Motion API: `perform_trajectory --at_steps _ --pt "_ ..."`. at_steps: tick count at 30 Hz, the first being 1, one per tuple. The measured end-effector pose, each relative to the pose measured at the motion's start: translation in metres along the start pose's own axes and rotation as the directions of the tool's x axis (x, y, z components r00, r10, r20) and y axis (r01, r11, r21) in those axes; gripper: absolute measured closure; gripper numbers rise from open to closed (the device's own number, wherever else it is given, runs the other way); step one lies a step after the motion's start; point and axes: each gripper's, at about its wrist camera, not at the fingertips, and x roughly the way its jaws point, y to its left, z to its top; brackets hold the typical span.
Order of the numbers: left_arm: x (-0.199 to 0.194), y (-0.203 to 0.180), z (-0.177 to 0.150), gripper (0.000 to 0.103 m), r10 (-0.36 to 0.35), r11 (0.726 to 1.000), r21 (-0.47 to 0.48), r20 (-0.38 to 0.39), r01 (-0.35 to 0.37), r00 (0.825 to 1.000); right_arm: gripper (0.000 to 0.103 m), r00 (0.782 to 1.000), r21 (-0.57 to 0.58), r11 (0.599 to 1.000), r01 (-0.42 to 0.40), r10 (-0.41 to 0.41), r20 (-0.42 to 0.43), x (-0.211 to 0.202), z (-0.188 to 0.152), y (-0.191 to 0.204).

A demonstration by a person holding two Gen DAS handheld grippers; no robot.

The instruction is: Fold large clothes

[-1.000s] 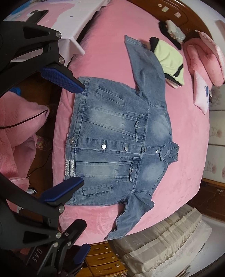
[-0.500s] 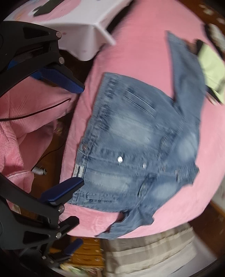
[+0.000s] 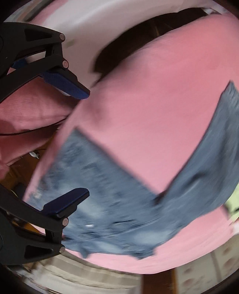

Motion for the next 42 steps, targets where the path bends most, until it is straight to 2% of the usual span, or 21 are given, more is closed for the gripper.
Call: perform_trajectory --at_steps 4,8,12,14,17,19,20,21,22,23,24,27,29,30,31,35,37,38,40,41,42 --pt "0.012 0.034 0.086 0.006 0.001 0.994 -0.113 0.049 0.004 0.999 0.006 0.998 0.022 1.000 -0.016 0.017 -0.064 0.024 0.037 0.030" --pt "0.030 0.078 0.174 0.006 0.014 0.968 -0.249 0.190 0.035 0.982 0.006 0.995 0.040 0.999 -0.004 0.008 -0.102 0.043 0.059 0.050" --pt "0.047 0.112 0.235 0.011 0.046 0.935 -0.350 0.296 0.063 0.954 0.006 0.992 0.046 0.999 -0.016 0.021 -0.121 0.063 0.077 0.064" --pt "0.057 0.123 0.259 0.013 0.056 0.930 -0.361 0.324 0.069 0.944 0.006 0.992 0.049 0.999 -0.022 0.028 -0.126 0.070 0.079 0.066" --pt "0.073 0.136 0.284 0.019 0.098 0.923 -0.383 0.345 0.045 0.934 0.006 0.990 0.059 0.998 -0.030 0.038 -0.138 0.082 0.080 0.071" --pt "0.077 0.143 0.293 0.021 0.099 0.918 -0.390 0.387 0.066 0.917 0.006 0.988 0.067 0.997 -0.035 0.045 -0.147 0.088 0.076 0.071" --pt "0.078 0.146 0.297 0.025 0.090 0.920 -0.382 0.422 0.087 0.902 0.006 0.987 0.073 0.996 -0.045 0.055 -0.153 0.091 0.073 0.070" --pt "0.078 0.148 0.302 0.039 0.084 0.925 -0.366 0.457 0.102 0.885 0.006 0.985 0.080 0.996 -0.051 0.063 -0.162 0.095 0.071 0.070" --pt "0.077 0.149 0.306 0.060 0.083 0.930 -0.351 0.482 0.106 0.872 0.006 0.982 0.088 0.994 -0.058 0.072 -0.173 0.100 0.070 0.070" --pt "0.076 0.153 0.313 0.068 0.088 0.935 -0.339 0.504 0.103 0.859 0.006 0.980 0.094 0.993 -0.066 0.082 -0.179 0.104 0.069 0.069" --pt "0.075 0.156 0.317 0.077 0.087 0.934 -0.340 0.512 0.109 0.855 0.006 0.979 0.098 0.993 -0.072 0.090 -0.185 0.109 0.069 0.069" --pt "0.070 0.172 0.319 0.091 0.023 0.914 -0.351 0.542 0.202 0.840 0.006 0.976 0.100 0.992 -0.079 0.097 -0.195 0.121 0.069 0.067" --pt "0.064 0.179 0.325 0.092 -0.021 0.909 -0.341 0.537 0.240 0.844 0.006 0.974 0.111 0.989 -0.096 0.116 -0.194 0.128 0.069 0.064" --pt "0.061 0.177 0.324 0.093 -0.033 0.908 -0.334 0.543 0.252 0.839 0.006 0.973 0.119 0.987 -0.103 0.125 -0.192 0.132 0.069 0.061" --pt "0.054 0.176 0.323 0.094 -0.052 0.907 -0.319 0.560 0.273 0.827 0.006 0.972 0.125 0.986 -0.111 0.134 -0.191 0.134 0.070 0.059" --pt "0.013 0.154 0.312 0.094 -0.110 0.923 -0.206 0.667 0.325 0.737 0.006 0.973 0.144 0.980 -0.135 0.159 -0.167 0.138 0.072 0.043" --pt "-0.011 0.129 0.293 0.094 -0.127 0.938 -0.136 0.718 0.317 0.684 0.006 0.974 0.158 0.976 -0.150 0.173 -0.144 0.136 0.069 0.028" --pt "-0.018 0.108 0.270 0.094 -0.136 0.942 -0.112 0.734 0.316 0.666 0.006 0.974 0.165 0.974 -0.155 0.179 -0.137 0.135 0.070 0.023" --pt "-0.033 0.085 0.242 0.094 -0.179 0.946 -0.039 0.765 0.321 0.618 0.006 0.976 0.188 0.969 -0.159 0.182 -0.115 0.132 0.067 0.004" --pt "-0.044 0.057 0.224 0.094 -0.203 0.950 0.009 0.777 0.311 0.596 0.006 0.978 0.198 0.967 -0.161 0.184 -0.101 0.130 0.067 -0.006" --pt "-0.051 0.038 0.218 0.094 -0.220 0.955 0.050 0.784 0.294 0.581 0.006 0.980 0.213 0.963 -0.163 0.184 -0.078 0.126 0.065 -0.020"
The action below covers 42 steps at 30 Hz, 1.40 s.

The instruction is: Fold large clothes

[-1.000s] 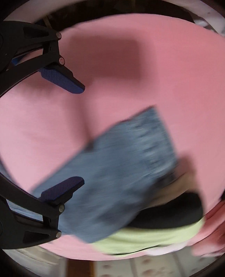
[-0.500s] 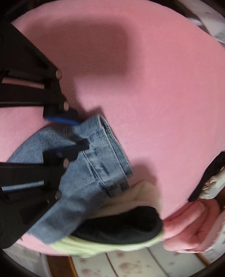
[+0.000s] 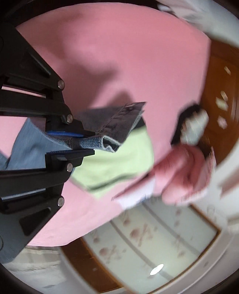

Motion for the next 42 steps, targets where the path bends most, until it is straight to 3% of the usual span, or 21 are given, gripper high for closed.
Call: perform_trajectory --at_steps 5,8,12,15,18,20,24,26,28,31,33,35,37,38,40,42 --pt "-0.029 -0.122 -0.034 0.094 -0.140 0.979 0.149 -0.001 0.139 0.990 0.006 0.996 0.055 0.998 -0.031 0.026 0.089 -0.024 0.006 -0.058" --pt "-0.030 -0.193 -0.060 0.094 -0.226 0.942 0.247 -0.041 0.229 0.973 0.006 0.987 0.087 0.995 -0.038 0.023 0.159 -0.038 0.014 -0.101" --pt "-0.017 -0.280 -0.120 0.094 -0.293 0.883 0.338 -0.148 0.327 0.944 0.006 0.971 0.149 0.987 -0.051 0.014 0.238 -0.046 0.023 -0.157" --pt "0.007 -0.317 -0.169 0.094 -0.316 0.850 0.354 -0.250 0.390 0.915 0.006 0.966 0.200 0.978 -0.063 0.009 0.258 -0.043 0.035 -0.194" --pt "0.034 -0.335 -0.215 0.094 -0.293 0.832 0.374 -0.330 0.409 0.897 0.006 0.957 0.239 0.967 -0.093 0.020 0.290 -0.038 0.044 -0.223" --pt "0.050 -0.346 -0.258 0.093 -0.258 0.825 0.367 -0.433 0.431 0.864 0.006 0.949 0.266 0.952 -0.150 0.063 0.310 -0.030 0.054 -0.244" --pt "0.068 -0.338 -0.328 0.086 -0.075 0.853 0.359 -0.634 0.379 0.770 0.011 0.929 0.282 0.915 -0.289 0.197 0.312 -0.005 0.071 -0.263" --pt "0.066 -0.323 -0.332 0.075 -0.071 0.868 0.331 -0.655 0.369 0.753 0.014 0.920 0.284 0.895 -0.344 0.260 0.295 0.009 0.076 -0.263" --pt "0.049 -0.306 -0.331 0.033 -0.066 0.883 0.320 -0.640 0.343 0.766 0.017 0.907 0.292 0.868 -0.403 0.334 0.257 0.025 0.082 -0.260" --pt "0.028 -0.283 -0.319 0.028 -0.038 0.906 0.317 -0.596 0.279 0.802 0.030 0.871 0.305 0.817 -0.489 0.439 0.219 0.045 0.087 -0.249" --pt "0.023 -0.260 -0.311 0.028 0.024 0.921 0.327 -0.592 0.213 0.806 0.031 0.842 0.312 0.782 -0.539 0.501 0.199 0.055 0.090 -0.239" --pt "0.026 -0.236 -0.309 0.027 0.135 0.924 0.367 -0.577 0.109 0.805 0.031 0.820 0.320 0.757 -0.570 0.546 0.171 0.069 0.095 -0.227" --pt "0.027 -0.221 -0.306 0.028 0.217 0.912 0.409 -0.549 0.034 0.807 0.035 0.832 0.319 0.772 -0.550 0.540 0.127 0.081 0.100 -0.212" --pt "0.030 -0.213 -0.306 0.028 0.269 0.898 0.439 -0.529 -0.012 0.805 0.044 0.841 0.314 0.784 -0.535 0.529 0.112 0.085 0.103 -0.206" --pt "0.035 -0.198 -0.305 0.027 0.346 0.871 0.485 -0.481 -0.085 0.806 0.051 0.868 0.306 0.816 -0.490 0.489 0.085 0.088 0.103 -0.193" --pt "0.033 -0.191 -0.298 0.027 0.380 0.858 0.498 -0.457 -0.123 0.804 0.056 0.892 0.281 0.850 -0.446 0.449 0.057 0.087 0.103 -0.179"
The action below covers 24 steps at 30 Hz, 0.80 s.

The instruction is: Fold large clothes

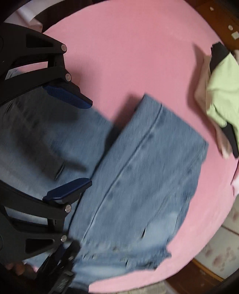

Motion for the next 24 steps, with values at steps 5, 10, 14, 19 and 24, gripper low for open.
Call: perform_trajectory --at_steps 5,10,14,19,24 --pt "0.017 0.011 0.007 0.027 0.028 0.999 -0.028 -0.011 -0.029 1.000 0.082 0.998 -0.091 0.994 0.066 -0.065 0.011 0.005 -0.010 0.035" --pt "0.025 0.012 0.007 0.027 0.037 0.999 -0.028 -0.007 -0.037 0.999 0.092 0.993 -0.169 0.984 0.054 -0.035 0.116 -0.004 -0.015 0.067" --pt "0.025 0.016 0.008 0.025 0.008 1.000 -0.031 0.013 -0.007 1.000 0.099 0.958 -0.236 0.972 0.015 0.053 0.281 -0.044 -0.007 0.088" --pt "0.019 0.009 0.017 0.025 -0.010 1.000 0.015 0.033 0.010 0.999 0.099 0.898 -0.300 0.954 0.016 0.118 0.423 -0.101 0.002 0.106" --pt "0.019 0.006 0.018 0.025 -0.023 0.999 0.042 0.037 0.021 0.999 0.099 0.842 -0.274 0.959 0.077 0.085 0.533 -0.150 0.022 0.090"
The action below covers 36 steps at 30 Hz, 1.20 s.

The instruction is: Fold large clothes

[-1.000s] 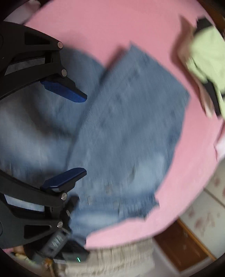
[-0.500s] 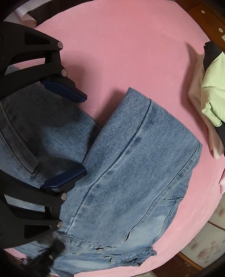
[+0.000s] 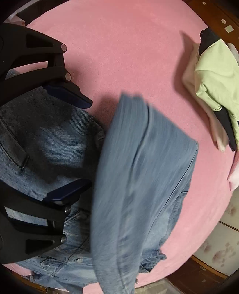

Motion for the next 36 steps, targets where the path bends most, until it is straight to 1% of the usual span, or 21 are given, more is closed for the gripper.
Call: perform_trajectory --at_steps 3,7,10,11,12,14,17,20,21,22,23,24,26,28,29,30,31,32,34,35,36 --pt "0.011 0.002 0.000 0.025 0.069 0.998 0.010 -0.020 -0.069 0.997 0.099 0.998 0.022 0.998 0.054 -0.054 -0.016 -0.003 0.006 -0.019" --pt "0.011 0.016 0.005 0.026 0.058 0.997 -0.043 -0.023 -0.059 0.998 0.099 0.991 0.065 0.989 0.130 -0.132 0.023 -0.023 0.011 -0.051" --pt "0.008 0.022 0.004 0.030 0.067 0.997 -0.034 -0.020 -0.068 0.998 0.099 0.970 0.119 0.966 0.230 -0.238 0.057 -0.054 0.004 -0.084" --pt "0.012 0.021 0.004 0.032 0.074 0.997 -0.026 -0.026 -0.075 0.997 0.099 0.956 0.143 0.950 0.278 -0.288 0.061 -0.061 -0.001 -0.095" --pt "0.015 0.020 0.003 0.034 0.064 0.998 -0.021 -0.033 -0.065 0.997 0.099 0.942 0.159 0.934 0.321 -0.332 0.049 -0.068 -0.008 -0.107" --pt "0.017 0.020 0.002 0.036 0.060 0.998 -0.016 -0.029 -0.061 0.998 0.099 0.929 0.192 0.912 0.363 -0.369 -0.007 -0.070 -0.022 -0.131" --pt "0.023 0.012 0.001 0.039 0.077 0.997 0.009 -0.025 -0.077 0.997 0.099 0.914 0.225 0.886 0.405 -0.395 -0.089 -0.059 -0.049 -0.156" --pt "0.025 0.015 0.000 0.039 0.081 0.997 0.012 -0.030 -0.081 0.996 0.099 0.863 0.202 0.841 0.502 -0.470 -0.186 -0.031 -0.074 -0.169" --pt "0.025 0.015 -0.001 0.039 0.081 0.997 0.013 -0.032 -0.080 0.996 0.099 0.823 0.195 0.805 0.560 -0.516 -0.238 -0.020 -0.083 -0.174" --pt "0.024 0.016 -0.001 0.039 0.079 0.997 0.015 -0.034 -0.078 0.996 0.099 0.773 0.184 0.760 0.624 -0.564 -0.291 -0.010 -0.095 -0.178" --pt "0.023 0.020 0.001 0.039 0.075 0.997 0.018 -0.038 -0.074 0.996 0.099 0.699 0.183 0.686 0.704 -0.625 -0.346 -0.003 -0.101 -0.185" --pt "0.021 0.023 0.002 0.040 0.076 0.997 0.025 -0.049 -0.075 0.996 0.099 0.684 0.213 0.658 0.723 -0.637 -0.356 -0.003 -0.105 -0.187" --pt "0.013 0.024 0.002 0.043 0.093 0.995 0.040 -0.072 -0.090 0.993 0.095 0.716 0.335 0.633 0.698 -0.622 -0.315 -0.013 -0.106 -0.190" --pt "-0.005 0.022 -0.001 0.048 0.106 0.992 0.071 -0.059 -0.102 0.993 0.090 0.735 0.373 0.637 0.675 -0.627 -0.259 -0.022 -0.103 -0.185" --pt "-0.016 0.019 -0.004 0.050 0.095 0.992 0.092 -0.046 -0.091 0.994 0.087 0.749 0.369 0.657 0.657 -0.622 -0.227 -0.024 -0.100 -0.177" --pt "-0.028 0.014 -0.007 0.056 0.050 0.992 0.115 -0.038 -0.046 0.998 0.086 0.774 0.357 0.691 0.629 -0.602 -0.197 -0.023 -0.095 -0.167" --pt "-0.036 0.009 -0.009 0.068 0.000 0.991 0.130 -0.040 0.005 0.999 0.086 0.820 0.336 0.751 0.569 -0.549 -0.162 -0.017 -0.094 -0.155" --pt "-0.046 0.001 -0.013 0.073 -0.092 0.983 0.151 -0.064 0.101 0.994 0.086 0.866 0.317 0.807 0.499 -0.479 -0.143 -0.009 -0.093 -0.144" --pt "-0.051 -0.013 -0.017 0.094 -0.193 0.963 0.167 -0.120 0.212 0.974 0.087 0.945 0.297 0.899 0.323 -0.286 -0.160 0.010 -0.097 -0.126" --pt "-0.049 -0.021 -0.020 0.098 -0.231 0.951 0.171 -0.159 0.257 0.960 0.090 0.971 0.306 0.935 0.179 -0.118 -0.208 0.032 -0.102 -0.115" --pt "-0.044 -0.031 -0.021 0.103 -0.248 0.944 0.173 -0.184 0.280 0.951 0.095 0.969 0.317 0.944 0.090 -0.010 -0.246 0.049 -0.107 -0.104"
